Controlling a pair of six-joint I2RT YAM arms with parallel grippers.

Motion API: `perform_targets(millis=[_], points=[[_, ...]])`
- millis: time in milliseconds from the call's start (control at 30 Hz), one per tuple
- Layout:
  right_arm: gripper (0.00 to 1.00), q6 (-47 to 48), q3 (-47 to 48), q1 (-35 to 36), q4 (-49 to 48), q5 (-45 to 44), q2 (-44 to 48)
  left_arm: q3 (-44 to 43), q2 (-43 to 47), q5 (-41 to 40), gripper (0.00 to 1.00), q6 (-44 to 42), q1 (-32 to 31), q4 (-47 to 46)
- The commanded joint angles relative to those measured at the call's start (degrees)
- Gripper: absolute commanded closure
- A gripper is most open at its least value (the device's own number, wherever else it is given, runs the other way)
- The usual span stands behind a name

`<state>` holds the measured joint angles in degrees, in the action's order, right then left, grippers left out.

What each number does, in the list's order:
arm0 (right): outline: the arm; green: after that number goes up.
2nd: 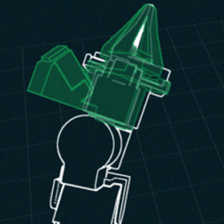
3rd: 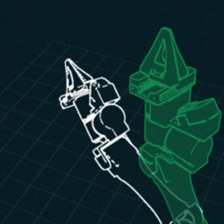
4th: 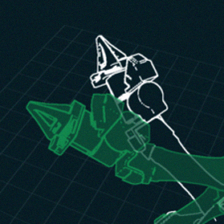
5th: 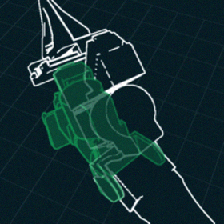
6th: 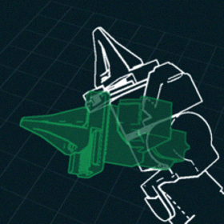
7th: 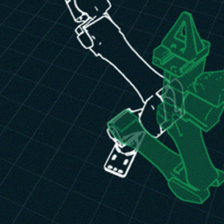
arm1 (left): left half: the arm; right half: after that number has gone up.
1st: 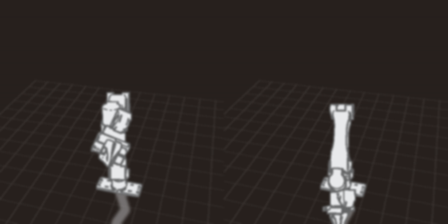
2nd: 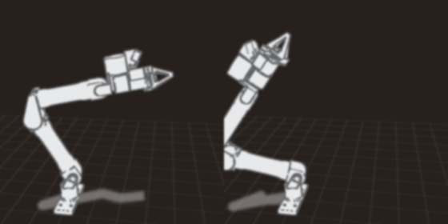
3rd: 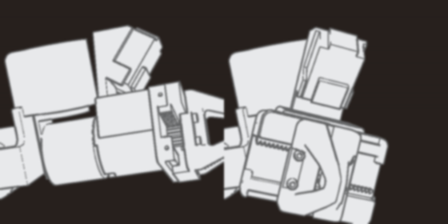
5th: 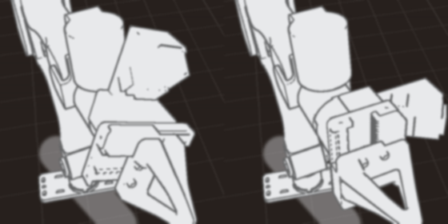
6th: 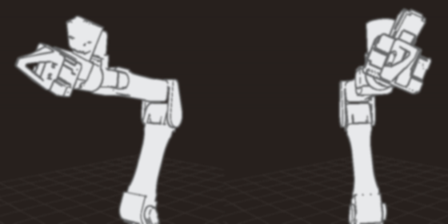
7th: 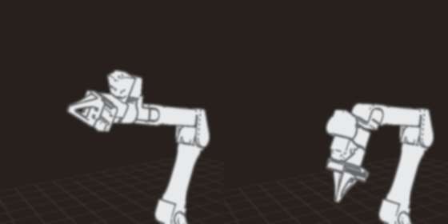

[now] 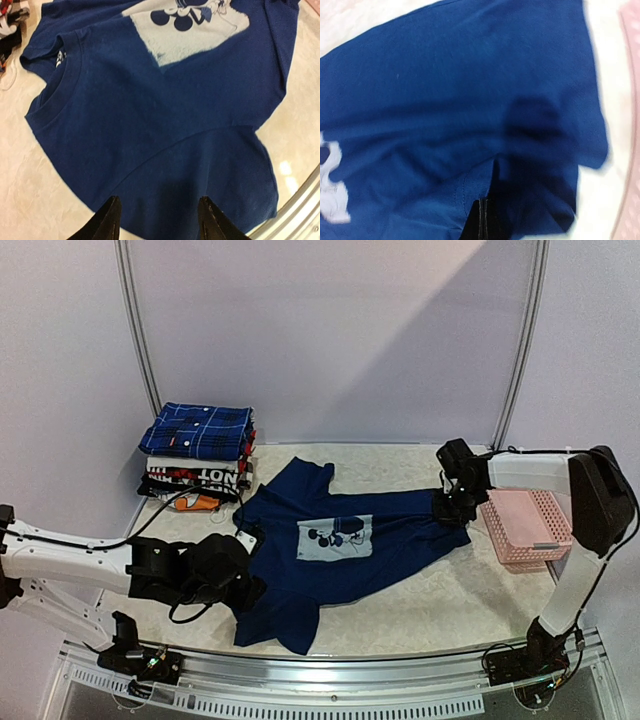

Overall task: Fold and stack the mixed laundry pile
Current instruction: Pick up the flattened T-shirt from the center of the board.

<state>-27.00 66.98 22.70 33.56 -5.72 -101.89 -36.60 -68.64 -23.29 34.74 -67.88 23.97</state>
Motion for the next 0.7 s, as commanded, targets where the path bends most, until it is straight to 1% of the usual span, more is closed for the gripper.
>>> perform_targets(millis=[0,300,400,533,667], points=[[1.00,-2.3,-6.6,-0.3,0.8,-0.8,11.2,-1.1,2.7,0.0,0.46,2.3,-2.0,8.8],[1.00,-6.6,-23.3,0.0,1.6,0.6,33.4,0.3,8.2,3.9,0.46,6.5,-3.8,18.1],[1.00,-8.9,-27.4,-0.1,3.0,1.1,41.0,1.5,10.0,5.8,0.46,7.7,-3.8,19.1],[1.00,-12.2,-32.2,0.2,5.0,1.4,48.7,3.6,11.8,9.1,0.46,9.8,-3.8,19.8],[1.00,-16.1,-34.9,0.3,8.1,-1.5,54.3,5.8,13.8,11.9,0.46,12.2,-4.1,20.0]])
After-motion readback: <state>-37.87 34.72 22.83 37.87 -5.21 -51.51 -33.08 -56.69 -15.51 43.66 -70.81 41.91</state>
